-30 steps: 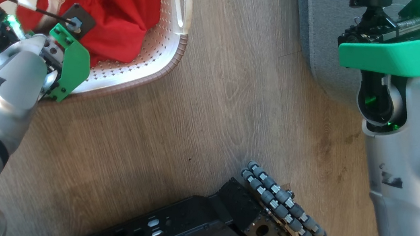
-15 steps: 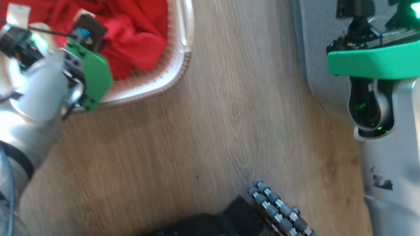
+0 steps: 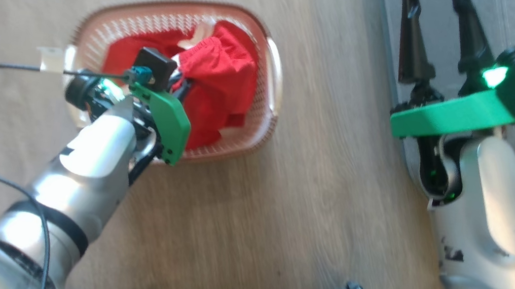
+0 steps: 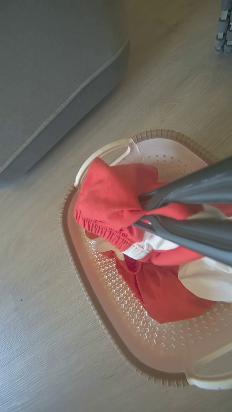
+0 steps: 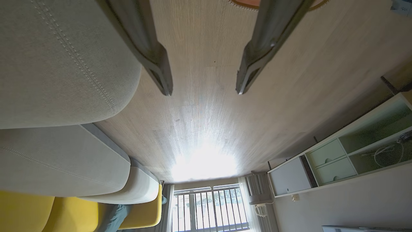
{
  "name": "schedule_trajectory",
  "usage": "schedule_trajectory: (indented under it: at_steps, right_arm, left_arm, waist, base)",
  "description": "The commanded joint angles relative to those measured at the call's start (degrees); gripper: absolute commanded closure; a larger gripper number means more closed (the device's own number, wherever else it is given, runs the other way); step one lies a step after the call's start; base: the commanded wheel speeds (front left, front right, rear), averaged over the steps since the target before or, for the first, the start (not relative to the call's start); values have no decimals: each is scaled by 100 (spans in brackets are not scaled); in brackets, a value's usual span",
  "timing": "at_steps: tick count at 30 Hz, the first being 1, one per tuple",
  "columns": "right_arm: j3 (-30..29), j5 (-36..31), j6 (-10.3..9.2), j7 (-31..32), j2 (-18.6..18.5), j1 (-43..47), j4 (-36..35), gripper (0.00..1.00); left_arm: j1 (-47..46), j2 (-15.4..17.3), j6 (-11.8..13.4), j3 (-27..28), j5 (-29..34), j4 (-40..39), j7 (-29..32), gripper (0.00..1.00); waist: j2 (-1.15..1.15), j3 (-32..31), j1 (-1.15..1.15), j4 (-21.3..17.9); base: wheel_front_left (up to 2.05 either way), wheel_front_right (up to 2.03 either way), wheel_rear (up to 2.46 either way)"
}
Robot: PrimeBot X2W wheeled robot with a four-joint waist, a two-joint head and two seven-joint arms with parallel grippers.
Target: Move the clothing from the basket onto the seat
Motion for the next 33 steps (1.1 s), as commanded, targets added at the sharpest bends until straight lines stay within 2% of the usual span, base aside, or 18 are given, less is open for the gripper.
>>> schedule_trajectory:
  at_steps: [1,12,24,33]
  right_arm:
    - [36,-54,-1,-35,49,165,-126,0]
    - [-90,-389,-1,-35,49,721,354,0]
    - [-186,-506,-1,-35,49,1335,724,0]
    - [-236,-446,-1,-35,49,1778,793,0]
  left_arm:
    - [75,26,1,176,-37,-193,-73,100]
    - [773,-113,-47,878,80,-1340,-75,100]
    - [1326,-239,-95,1537,271,-2194,-75,100]
    - [1388,-254,-114,1604,181,-2903,-75,100]
  waist:
    - [0,-504,0,415]
    - [0,-1548,0,998]
    - [0,-2607,0,1380]
    - [0,-3101,0,1572]
  base:
    - [0,0,0]
    - [0,0,0]
    - [0,0,0]
    - [0,0,0]
